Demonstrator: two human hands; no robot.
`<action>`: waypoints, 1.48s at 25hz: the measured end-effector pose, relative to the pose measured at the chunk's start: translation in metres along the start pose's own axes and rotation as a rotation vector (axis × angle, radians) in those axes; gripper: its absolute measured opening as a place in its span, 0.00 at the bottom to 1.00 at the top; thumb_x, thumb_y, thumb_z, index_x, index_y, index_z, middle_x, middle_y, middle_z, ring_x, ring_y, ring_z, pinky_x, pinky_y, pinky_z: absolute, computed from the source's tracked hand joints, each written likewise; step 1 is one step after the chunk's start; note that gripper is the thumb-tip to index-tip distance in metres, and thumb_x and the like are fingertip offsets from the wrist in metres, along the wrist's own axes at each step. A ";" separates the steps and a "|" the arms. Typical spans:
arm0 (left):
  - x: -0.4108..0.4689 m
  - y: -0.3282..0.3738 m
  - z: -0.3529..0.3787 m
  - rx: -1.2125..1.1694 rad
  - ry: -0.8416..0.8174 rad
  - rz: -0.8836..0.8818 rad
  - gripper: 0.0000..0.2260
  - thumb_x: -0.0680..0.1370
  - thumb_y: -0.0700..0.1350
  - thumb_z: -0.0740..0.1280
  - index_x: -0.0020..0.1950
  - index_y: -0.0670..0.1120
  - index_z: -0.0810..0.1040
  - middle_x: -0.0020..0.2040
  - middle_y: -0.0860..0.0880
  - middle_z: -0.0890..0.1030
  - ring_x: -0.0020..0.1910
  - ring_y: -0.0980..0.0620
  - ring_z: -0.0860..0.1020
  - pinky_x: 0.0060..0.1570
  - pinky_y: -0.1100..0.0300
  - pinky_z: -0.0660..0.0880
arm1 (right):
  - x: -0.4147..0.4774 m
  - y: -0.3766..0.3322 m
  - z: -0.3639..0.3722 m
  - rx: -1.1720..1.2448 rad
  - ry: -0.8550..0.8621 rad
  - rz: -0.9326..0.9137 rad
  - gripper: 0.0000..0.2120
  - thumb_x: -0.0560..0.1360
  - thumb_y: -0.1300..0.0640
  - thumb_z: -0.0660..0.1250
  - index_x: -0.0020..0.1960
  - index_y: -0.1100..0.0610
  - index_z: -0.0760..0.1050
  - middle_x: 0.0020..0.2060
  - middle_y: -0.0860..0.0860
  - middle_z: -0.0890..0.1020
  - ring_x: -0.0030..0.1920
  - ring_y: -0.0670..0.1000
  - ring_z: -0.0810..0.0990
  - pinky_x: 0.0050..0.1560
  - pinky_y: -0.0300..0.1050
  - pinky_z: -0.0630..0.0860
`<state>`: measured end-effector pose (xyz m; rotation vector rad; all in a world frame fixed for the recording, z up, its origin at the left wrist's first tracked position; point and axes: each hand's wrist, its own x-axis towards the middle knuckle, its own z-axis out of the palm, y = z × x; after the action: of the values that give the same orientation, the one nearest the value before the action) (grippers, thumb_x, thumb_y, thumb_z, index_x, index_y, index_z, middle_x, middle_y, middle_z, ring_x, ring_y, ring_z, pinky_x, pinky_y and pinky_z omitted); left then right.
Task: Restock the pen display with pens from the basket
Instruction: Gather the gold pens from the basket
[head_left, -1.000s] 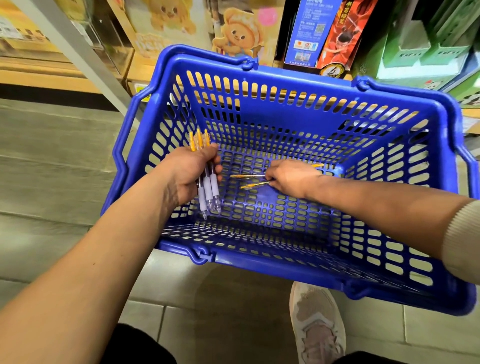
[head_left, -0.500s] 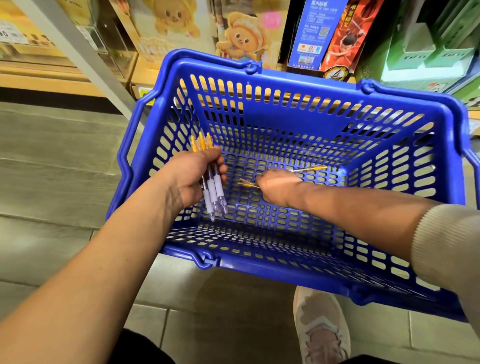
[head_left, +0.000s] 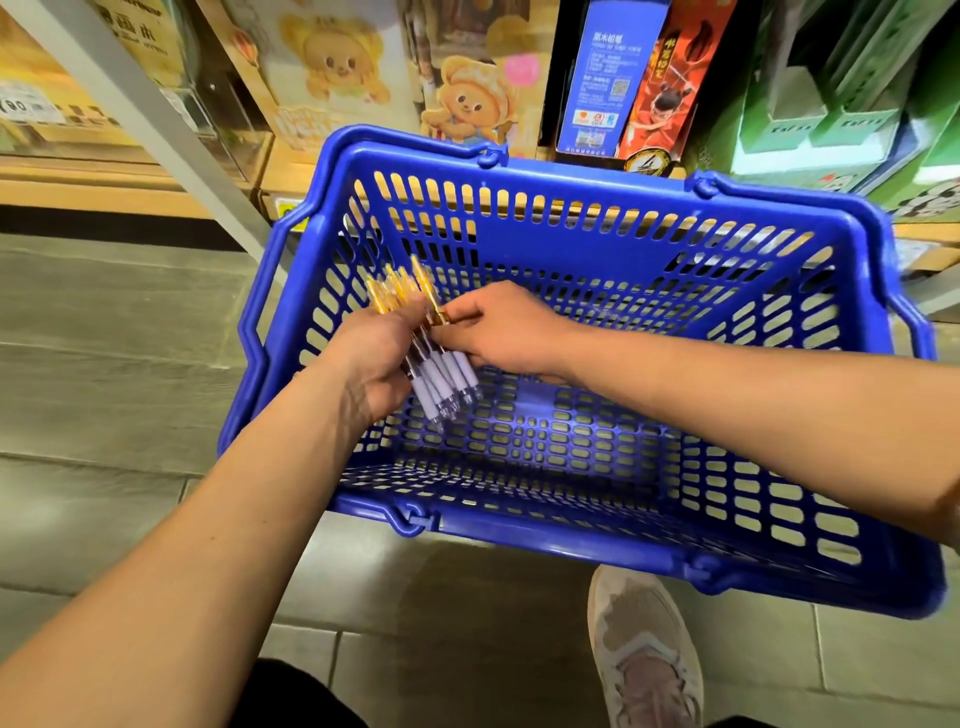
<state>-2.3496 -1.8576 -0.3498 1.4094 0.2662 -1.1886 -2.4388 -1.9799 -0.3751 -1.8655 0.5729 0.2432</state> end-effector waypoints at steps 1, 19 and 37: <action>-0.001 0.000 0.001 0.012 0.000 0.018 0.10 0.85 0.44 0.62 0.59 0.37 0.75 0.42 0.41 0.86 0.35 0.46 0.86 0.33 0.51 0.82 | -0.001 -0.003 0.001 -0.048 0.006 0.009 0.10 0.79 0.49 0.70 0.50 0.55 0.84 0.43 0.55 0.86 0.47 0.58 0.85 0.53 0.61 0.81; 0.008 0.005 0.014 -0.115 0.072 0.083 0.05 0.83 0.40 0.64 0.52 0.40 0.78 0.40 0.45 0.84 0.38 0.48 0.85 0.40 0.53 0.83 | 0.019 0.081 -0.052 -0.203 0.009 0.203 0.04 0.79 0.54 0.70 0.51 0.53 0.82 0.45 0.49 0.87 0.49 0.50 0.86 0.51 0.43 0.80; 0.005 0.003 0.023 -0.027 -0.182 0.023 0.06 0.79 0.46 0.70 0.46 0.44 0.81 0.39 0.48 0.83 0.36 0.52 0.83 0.43 0.51 0.82 | 0.004 0.092 -0.081 -0.517 -0.072 0.068 0.12 0.74 0.42 0.73 0.55 0.41 0.79 0.41 0.40 0.81 0.43 0.40 0.80 0.40 0.35 0.71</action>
<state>-2.3566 -1.8802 -0.3460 1.2687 0.1382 -1.2808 -2.4895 -2.0809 -0.4237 -2.3237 0.5593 0.5421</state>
